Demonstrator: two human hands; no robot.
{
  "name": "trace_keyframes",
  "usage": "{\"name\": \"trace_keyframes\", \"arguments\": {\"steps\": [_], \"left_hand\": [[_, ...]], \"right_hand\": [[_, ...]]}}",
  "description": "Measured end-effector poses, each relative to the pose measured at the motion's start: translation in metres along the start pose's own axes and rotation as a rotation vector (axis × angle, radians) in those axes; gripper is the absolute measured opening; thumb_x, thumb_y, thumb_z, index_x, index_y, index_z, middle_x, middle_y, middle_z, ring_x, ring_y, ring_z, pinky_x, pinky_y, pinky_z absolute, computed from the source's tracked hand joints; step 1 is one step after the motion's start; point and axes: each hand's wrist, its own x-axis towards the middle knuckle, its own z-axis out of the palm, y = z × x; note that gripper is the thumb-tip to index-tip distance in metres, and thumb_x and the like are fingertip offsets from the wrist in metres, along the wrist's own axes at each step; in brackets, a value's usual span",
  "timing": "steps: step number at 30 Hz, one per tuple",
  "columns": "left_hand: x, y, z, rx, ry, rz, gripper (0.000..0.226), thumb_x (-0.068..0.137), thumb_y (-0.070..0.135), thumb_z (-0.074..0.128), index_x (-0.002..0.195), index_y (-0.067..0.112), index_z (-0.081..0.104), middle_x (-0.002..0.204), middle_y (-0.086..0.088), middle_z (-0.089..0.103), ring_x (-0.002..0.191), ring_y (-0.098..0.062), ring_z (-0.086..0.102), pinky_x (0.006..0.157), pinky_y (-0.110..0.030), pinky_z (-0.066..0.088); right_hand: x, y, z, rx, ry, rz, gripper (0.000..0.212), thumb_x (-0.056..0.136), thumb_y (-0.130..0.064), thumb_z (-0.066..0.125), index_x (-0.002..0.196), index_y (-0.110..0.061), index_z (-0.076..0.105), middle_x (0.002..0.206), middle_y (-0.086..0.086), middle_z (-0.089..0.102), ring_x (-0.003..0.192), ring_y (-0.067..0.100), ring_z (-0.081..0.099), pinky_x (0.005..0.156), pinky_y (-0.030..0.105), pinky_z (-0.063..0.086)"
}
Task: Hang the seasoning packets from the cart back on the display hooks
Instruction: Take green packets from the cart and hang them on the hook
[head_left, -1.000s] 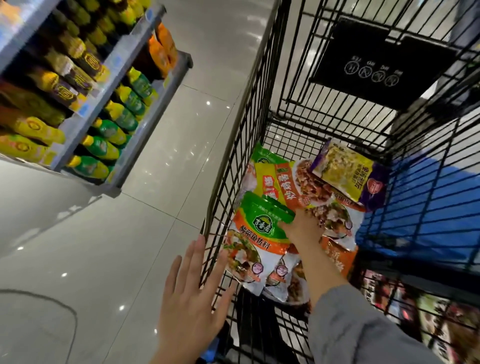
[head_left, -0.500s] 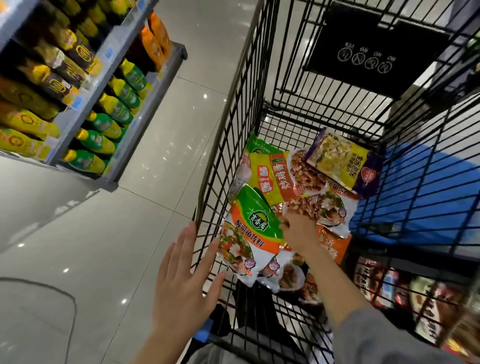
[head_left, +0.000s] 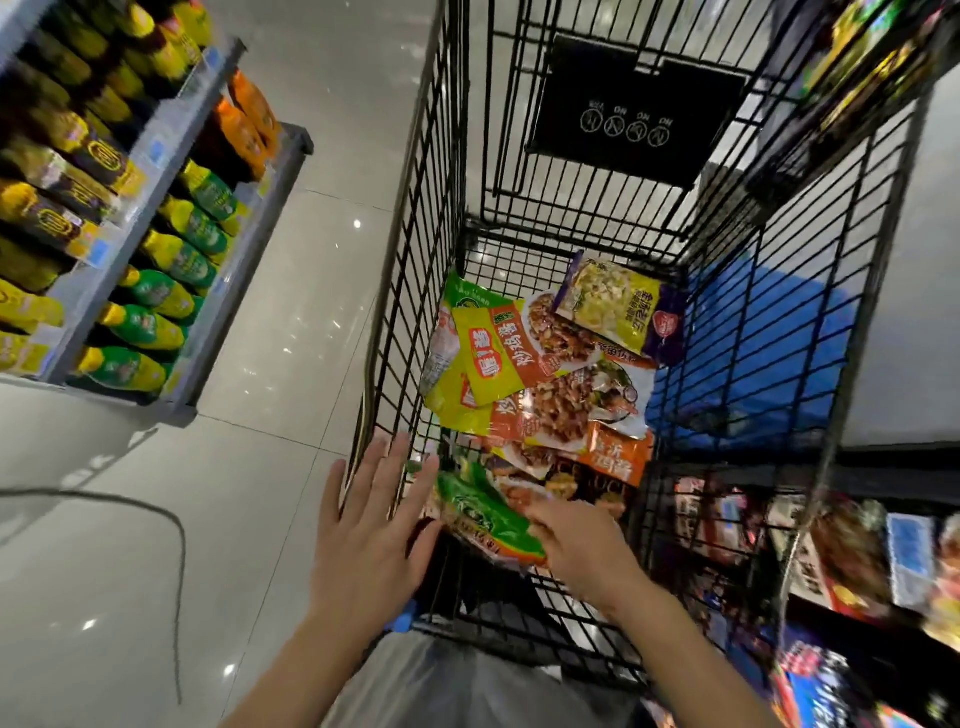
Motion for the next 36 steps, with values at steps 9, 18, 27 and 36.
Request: {"name": "trace_keyframes", "arguments": {"steps": [9,18,27,36], "left_hand": [[-0.001,-0.003,0.0,-0.023,-0.123,0.069,0.049,0.085,0.038,0.04,0.129,0.021,0.055,0.141,-0.009,0.047,0.135,-0.025,0.032,0.112,-0.054,0.015],[-0.002,-0.007,-0.003,-0.086,-0.152,0.115,0.051,0.084,0.041,0.04,0.129,0.023,0.055,0.141,-0.008,0.047,0.136,-0.023,0.03,0.114,-0.052,0.008],[0.05,-0.001,-0.01,-0.185,-0.103,0.43,0.09,0.051,0.032,0.087,0.131,0.02,0.046,0.136,-0.01,0.051,0.13,-0.031,0.043,0.107,-0.054,0.029],[0.103,0.021,-0.031,-0.626,-0.141,0.676,0.028,0.087,0.038,0.045,0.088,0.02,0.066,0.077,0.007,0.065,0.063,-0.016,0.062,0.046,-0.024,0.048]], "right_hand": [[-0.011,0.002,-0.017,-0.016,0.228,0.21,0.019,0.094,-0.016,0.046,0.103,-0.015,0.062,0.093,0.001,0.065,0.085,0.023,0.058,0.066,0.031,0.04],[-0.004,-0.014,-0.012,-0.044,0.274,0.371,0.017,0.096,-0.018,0.043,0.102,-0.015,0.059,0.09,0.001,0.062,0.077,0.017,0.051,0.066,0.031,0.041],[-0.036,-0.049,-0.026,-0.21,0.22,0.251,0.027,0.095,-0.014,0.04,0.111,-0.019,0.061,0.101,0.003,0.065,0.091,0.023,0.057,0.075,0.035,0.047],[-0.099,-0.055,-0.046,0.043,0.597,0.346,0.023,0.092,-0.016,0.052,0.11,-0.017,0.068,0.105,-0.003,0.069,0.095,0.012,0.062,0.084,0.023,0.045]]}}
